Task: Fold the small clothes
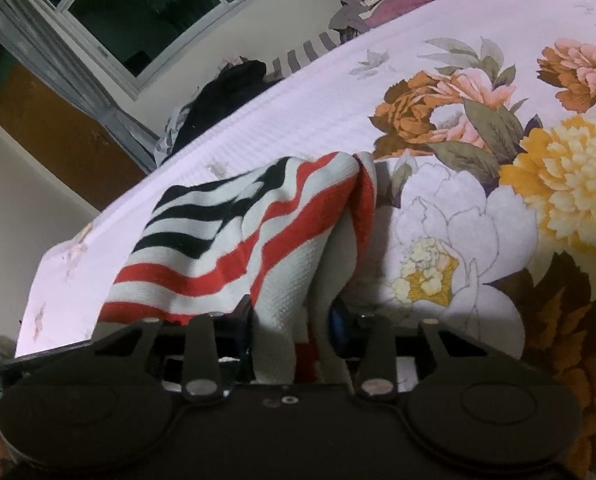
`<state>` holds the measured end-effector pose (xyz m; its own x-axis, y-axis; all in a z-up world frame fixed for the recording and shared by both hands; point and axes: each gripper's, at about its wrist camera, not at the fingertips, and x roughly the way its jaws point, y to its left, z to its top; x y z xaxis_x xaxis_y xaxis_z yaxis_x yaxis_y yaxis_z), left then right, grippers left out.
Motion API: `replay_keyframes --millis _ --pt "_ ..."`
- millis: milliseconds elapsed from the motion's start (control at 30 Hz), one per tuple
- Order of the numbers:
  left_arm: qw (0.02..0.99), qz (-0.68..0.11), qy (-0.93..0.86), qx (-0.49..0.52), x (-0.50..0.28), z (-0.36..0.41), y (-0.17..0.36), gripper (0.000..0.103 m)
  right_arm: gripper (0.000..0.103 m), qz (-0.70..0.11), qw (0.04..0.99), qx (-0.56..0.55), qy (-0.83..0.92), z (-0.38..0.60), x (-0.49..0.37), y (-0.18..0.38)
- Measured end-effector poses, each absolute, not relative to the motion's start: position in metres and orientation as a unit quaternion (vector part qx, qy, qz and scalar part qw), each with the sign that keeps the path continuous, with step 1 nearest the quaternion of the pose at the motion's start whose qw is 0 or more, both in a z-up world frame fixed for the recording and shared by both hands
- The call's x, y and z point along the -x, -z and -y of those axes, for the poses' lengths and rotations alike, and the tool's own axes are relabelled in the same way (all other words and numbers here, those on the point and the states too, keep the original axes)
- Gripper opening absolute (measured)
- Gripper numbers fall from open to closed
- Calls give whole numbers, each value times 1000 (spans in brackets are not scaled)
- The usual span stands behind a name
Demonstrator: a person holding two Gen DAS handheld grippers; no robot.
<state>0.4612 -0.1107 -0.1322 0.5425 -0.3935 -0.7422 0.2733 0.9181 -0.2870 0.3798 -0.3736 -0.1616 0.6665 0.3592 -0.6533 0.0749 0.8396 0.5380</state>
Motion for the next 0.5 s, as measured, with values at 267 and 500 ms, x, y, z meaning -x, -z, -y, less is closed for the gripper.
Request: replay_keyframes --millis 267,500 --pt "882 -423 198 63 -450 109 113 45 32 -378 878 -277 -97 363 -374 143" --pt "891 -407 194 61 -434 82 90 45 31 -366 874 -296 -123 335 -373 129"
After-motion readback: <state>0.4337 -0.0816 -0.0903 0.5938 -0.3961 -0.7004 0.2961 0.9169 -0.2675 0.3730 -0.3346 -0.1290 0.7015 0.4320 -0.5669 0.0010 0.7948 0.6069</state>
